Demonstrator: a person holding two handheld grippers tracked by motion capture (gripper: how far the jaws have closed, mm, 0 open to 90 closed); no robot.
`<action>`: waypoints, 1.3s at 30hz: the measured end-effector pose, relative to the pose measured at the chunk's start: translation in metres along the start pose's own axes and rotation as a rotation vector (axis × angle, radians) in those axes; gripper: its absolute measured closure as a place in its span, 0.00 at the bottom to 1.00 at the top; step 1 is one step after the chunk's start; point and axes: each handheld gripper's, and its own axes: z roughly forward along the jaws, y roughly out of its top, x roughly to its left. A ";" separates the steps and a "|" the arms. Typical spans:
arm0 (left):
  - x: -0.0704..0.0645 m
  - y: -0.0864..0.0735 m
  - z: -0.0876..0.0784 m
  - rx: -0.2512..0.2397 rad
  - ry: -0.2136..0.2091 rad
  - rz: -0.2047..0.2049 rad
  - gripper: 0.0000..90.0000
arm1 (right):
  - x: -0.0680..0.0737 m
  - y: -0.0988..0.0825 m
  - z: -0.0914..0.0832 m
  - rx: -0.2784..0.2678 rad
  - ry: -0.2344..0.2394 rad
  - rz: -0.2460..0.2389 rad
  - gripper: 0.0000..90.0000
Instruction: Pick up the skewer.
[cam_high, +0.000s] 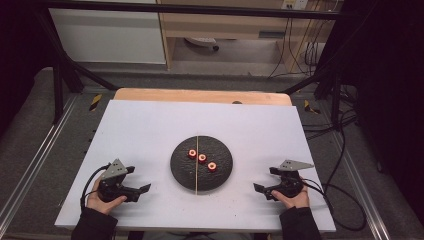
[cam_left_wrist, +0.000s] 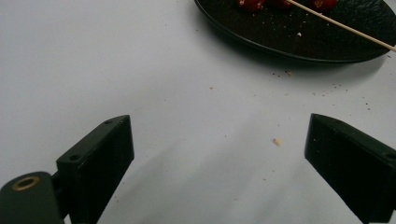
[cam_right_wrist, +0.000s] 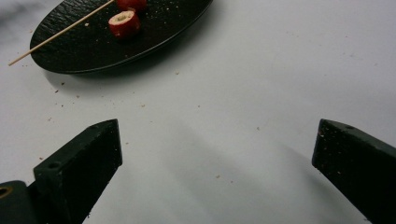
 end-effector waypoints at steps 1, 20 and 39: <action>0.000 0.000 0.000 0.001 0.001 -0.002 0.09 | 0.000 0.000 0.000 0.000 0.000 0.000 0.02; -0.017 0.016 0.003 0.006 0.006 -0.009 0.24 | 0.000 0.002 -0.002 -0.004 -0.001 0.012 0.02; -0.082 0.070 0.046 0.039 -0.071 0.030 0.89 | -0.001 0.002 -0.001 0.005 -0.007 0.011 0.03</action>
